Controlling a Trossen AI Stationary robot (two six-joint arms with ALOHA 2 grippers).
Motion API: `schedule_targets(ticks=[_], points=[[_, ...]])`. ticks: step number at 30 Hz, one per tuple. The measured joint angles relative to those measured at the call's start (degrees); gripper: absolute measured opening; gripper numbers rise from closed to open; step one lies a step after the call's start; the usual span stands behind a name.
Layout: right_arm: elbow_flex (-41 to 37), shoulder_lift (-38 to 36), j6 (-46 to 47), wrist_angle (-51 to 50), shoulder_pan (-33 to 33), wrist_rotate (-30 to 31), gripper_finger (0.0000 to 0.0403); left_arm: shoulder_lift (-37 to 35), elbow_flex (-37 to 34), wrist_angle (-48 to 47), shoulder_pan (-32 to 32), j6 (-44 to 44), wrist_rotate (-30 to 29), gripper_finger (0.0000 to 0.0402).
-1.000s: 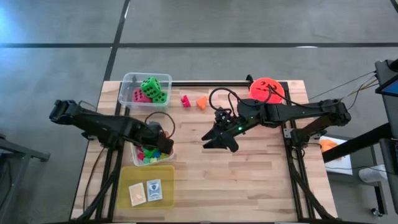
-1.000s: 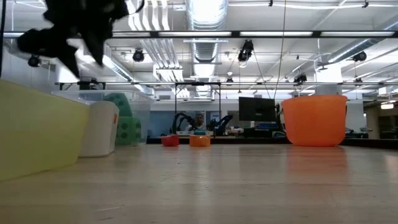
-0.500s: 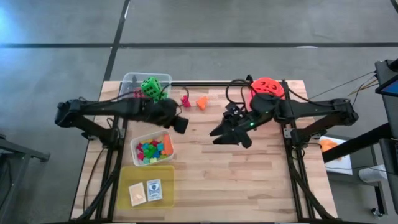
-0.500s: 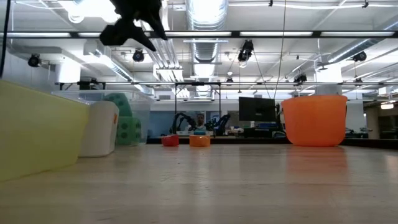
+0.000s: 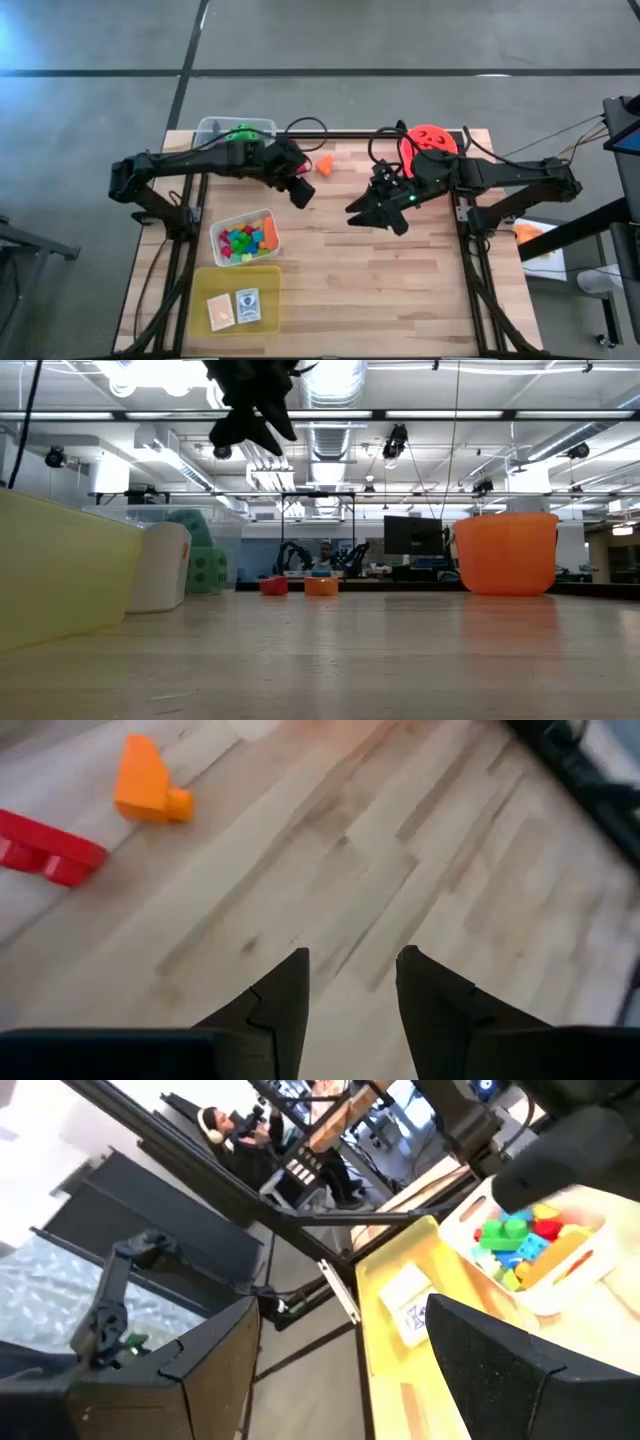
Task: Pick & Place Toys
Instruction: Put the red game piece into the white bin
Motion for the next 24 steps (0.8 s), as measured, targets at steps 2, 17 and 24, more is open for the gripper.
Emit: schedule_targets(ticks=[2, 17, 24], points=[[0.0, -0.19, 0.33, 0.1, 0.0, 0.6, 0.0281, 2.53, 3.31, -3.71, 1.43, 2.29, -0.22, 0.0141], [0.0, -0.14, 1.59, -0.27, 1.28, 1.23, 0.0281, 15.75, 13.11, -7.87, 11.77, -1.04, -1.55, 0.0142], [0.0, -0.14, 1.1, -0.29, 1.57, 1.24, 0.0281, 18.34, 12.99, -7.04, 11.87, -19.52, -5.5, 0.0143]])
